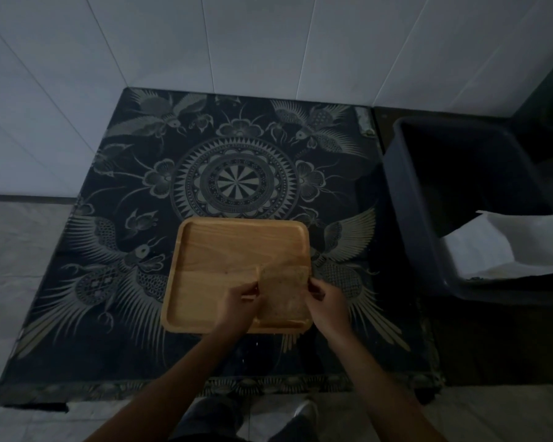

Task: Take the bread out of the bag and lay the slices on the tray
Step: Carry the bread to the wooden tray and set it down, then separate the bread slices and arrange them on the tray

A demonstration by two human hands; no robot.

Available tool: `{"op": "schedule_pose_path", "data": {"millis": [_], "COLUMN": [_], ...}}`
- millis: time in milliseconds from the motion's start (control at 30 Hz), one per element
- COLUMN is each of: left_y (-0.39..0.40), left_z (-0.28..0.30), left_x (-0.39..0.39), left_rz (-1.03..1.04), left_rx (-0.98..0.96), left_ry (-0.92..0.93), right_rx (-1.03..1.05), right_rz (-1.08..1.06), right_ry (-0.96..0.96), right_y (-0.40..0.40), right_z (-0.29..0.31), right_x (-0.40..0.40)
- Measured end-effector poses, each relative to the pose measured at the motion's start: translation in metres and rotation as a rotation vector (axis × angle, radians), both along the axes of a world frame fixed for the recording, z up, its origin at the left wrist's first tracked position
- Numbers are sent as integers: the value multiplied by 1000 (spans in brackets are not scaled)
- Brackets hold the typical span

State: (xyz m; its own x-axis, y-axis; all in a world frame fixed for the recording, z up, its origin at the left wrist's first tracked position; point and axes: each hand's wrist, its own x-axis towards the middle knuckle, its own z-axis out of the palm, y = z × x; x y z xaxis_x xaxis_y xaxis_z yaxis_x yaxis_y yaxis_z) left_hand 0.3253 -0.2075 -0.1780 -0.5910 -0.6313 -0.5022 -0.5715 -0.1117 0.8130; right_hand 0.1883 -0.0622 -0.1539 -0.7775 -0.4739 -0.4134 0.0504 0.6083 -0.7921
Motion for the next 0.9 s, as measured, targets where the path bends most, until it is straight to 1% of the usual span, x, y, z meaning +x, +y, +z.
{"op": "schedule_pose_path", "data": {"millis": [67,267,333,400,500,600,767,900], "left_y": [2,3,3,2,-3,-7,-21,-39], "left_z": [3,5,3,3,5,10,15,18], "left_x": [2,5,6,7,11,20,37,58], "left_rz": [-8,3,45,108,124,152,211,229], "left_rx": [-37,-66,1,119,245,363,376,340], "left_ry": [-13,6,56,119,215,280,286,290], "right_rx": [-1,-30,-44,-63,-117,-130,-163,-150], "right_rz": [-17,-70,-86,-115,-178,-173,-118,-73], "right_ry": [9,23,28,6,-52,-104,-175,-193], "right_y": [0,1,1,3,5,6,-6,-28], "right_z": [2,9,11,12,13,13,22,26], "right_x": [2,9,11,12,18,25,35,45]}}
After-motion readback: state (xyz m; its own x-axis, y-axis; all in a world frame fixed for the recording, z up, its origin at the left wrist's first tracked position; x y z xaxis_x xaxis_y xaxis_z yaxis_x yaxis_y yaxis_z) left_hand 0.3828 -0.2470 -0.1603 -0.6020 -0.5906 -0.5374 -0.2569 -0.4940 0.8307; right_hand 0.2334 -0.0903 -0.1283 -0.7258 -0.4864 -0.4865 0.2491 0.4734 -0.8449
